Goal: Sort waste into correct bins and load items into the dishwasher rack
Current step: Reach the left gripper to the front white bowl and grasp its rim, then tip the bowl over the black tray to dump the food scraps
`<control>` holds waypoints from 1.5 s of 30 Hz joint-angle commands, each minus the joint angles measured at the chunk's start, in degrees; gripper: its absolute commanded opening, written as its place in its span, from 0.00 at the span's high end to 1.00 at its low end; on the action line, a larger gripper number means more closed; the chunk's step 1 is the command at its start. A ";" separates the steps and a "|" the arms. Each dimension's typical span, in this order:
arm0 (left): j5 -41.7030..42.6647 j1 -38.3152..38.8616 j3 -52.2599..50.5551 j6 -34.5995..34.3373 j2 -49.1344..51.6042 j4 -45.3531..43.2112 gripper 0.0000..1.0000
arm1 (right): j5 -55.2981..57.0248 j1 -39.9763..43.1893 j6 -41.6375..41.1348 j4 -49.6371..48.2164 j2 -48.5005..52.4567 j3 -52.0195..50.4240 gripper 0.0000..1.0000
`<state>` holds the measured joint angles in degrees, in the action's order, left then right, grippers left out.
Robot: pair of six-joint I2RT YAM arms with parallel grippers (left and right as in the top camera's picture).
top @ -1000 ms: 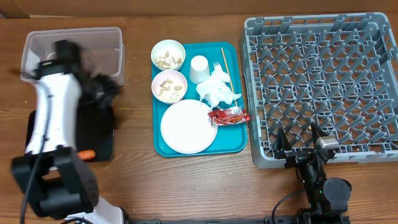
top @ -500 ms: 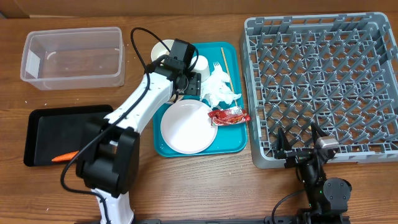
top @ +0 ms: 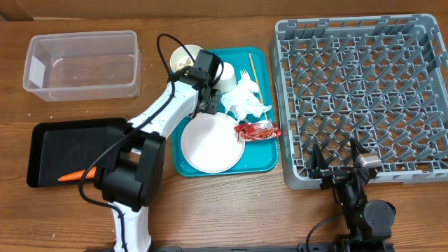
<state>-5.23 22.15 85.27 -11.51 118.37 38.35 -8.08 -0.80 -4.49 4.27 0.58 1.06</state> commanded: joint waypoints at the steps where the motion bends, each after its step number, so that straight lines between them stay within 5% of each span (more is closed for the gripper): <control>1: -0.76 0.66 0.46 1.25 0.87 0.09 0.62 | 0.55 -0.22 -0.24 -0.28 -0.42 -0.59 0.00; 7: -0.90 0.94 2.93 1.22 0.66 2.36 0.95 | 0.55 -0.22 -0.26 -0.28 -0.42 -0.59 0.00; 14: -0.90 2.78 12.96 -0.81 -0.42 12.22 0.96 | 0.55 -0.22 -0.24 -0.28 -0.42 -0.59 0.00; 22: -1.25 -3.23 22.14 -26.08 -9.90 37.62 0.96 | 0.55 -0.22 -0.24 -0.28 -0.42 -0.59 0.00; 26: -0.85 -12.07 22.08 -28.17 -14.80 43.71 0.96 | 0.55 -0.22 -0.24 -0.28 -0.42 -0.59 0.00; 31: 16.13 -28.33 18.25 -21.09 -17.79 43.71 0.96 | 0.55 -0.22 -0.24 -0.28 -0.42 -0.59 0.00; 40: 41.27 -46.25 1.64 -6.73 -17.77 32.24 0.96 | 0.55 -0.22 -0.24 -0.28 -0.42 -0.59 0.00; 45: 61.81 -58.62 -8.92 4.63 -17.77 27.89 0.96 | 0.55 -0.22 -0.26 -0.28 -0.42 -0.59 0.00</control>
<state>40.66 -30.44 81.30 -15.84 101.49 67.75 -8.08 -0.80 -4.47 4.23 0.58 1.06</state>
